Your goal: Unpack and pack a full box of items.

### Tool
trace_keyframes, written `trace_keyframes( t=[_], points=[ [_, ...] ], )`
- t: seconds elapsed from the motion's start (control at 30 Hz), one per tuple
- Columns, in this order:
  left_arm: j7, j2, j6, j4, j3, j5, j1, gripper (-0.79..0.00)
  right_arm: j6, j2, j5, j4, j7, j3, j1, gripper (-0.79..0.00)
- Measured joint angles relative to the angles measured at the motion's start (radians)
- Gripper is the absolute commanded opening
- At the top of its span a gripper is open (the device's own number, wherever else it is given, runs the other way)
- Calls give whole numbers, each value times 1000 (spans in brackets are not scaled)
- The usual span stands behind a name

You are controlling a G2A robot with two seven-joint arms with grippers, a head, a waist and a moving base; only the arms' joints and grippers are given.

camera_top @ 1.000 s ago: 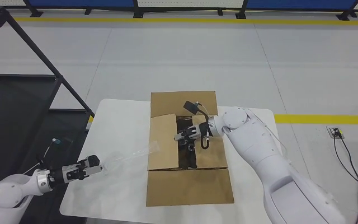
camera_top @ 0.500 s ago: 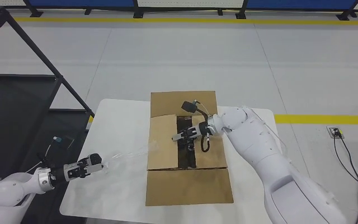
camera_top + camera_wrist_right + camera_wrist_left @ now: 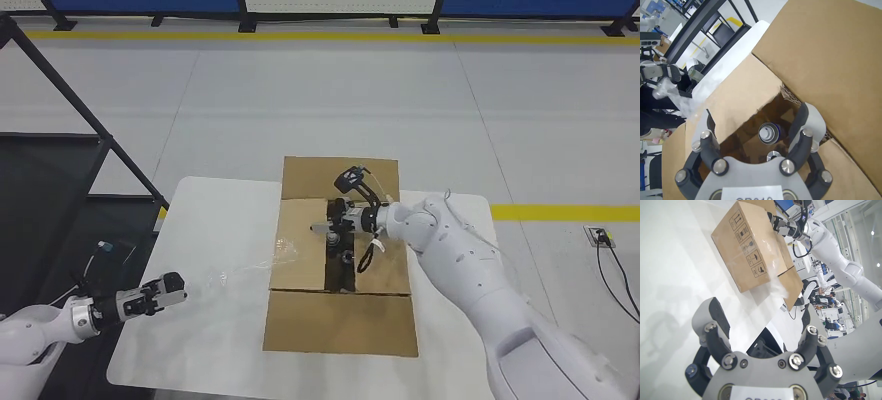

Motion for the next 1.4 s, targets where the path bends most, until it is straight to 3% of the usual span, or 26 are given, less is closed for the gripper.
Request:
trace_keyframes(
  t=[0.1, 0.23, 0.43, 0.57, 0.7, 1.07, 1.17, 1.4],
  points=[
    [-2, -1, 2, -2, 2, 0, -4, 0, 38, 17, 37, -46, 51, 31, -14, 0],
    [-2, -2, 2, -3, 3, -2, -7, 0, -18, 49, 59, -112, 84, 77, -43, 0],
    [5, -5, 6, 2, 5, -6, -13, 0, -10, 100, 12, -266, 41, 144, -120, 0],
    [84, -13, 67, 11, 4, -43, -14, 0, -20, 135, -20, -392, -4, 201, -199, 0],
    [165, -19, 129, 0, -5, -61, -4, 0, -35, 162, 0, -499, 52, 246, -267, 0],
    [168, -19, 132, -2, -5, -59, -3, 0, -27, 176, 23, -548, 96, 274, -298, 0],
    [226, -23, 137, -32, 4, 31, -16, 0, -29, 178, 24, -576, 78, 277, -319, 0],
    [400, -44, 113, -79, 82, 492, -68, 0, -61, 186, 0, -632, 75, 279, -351, 0]
  ],
)
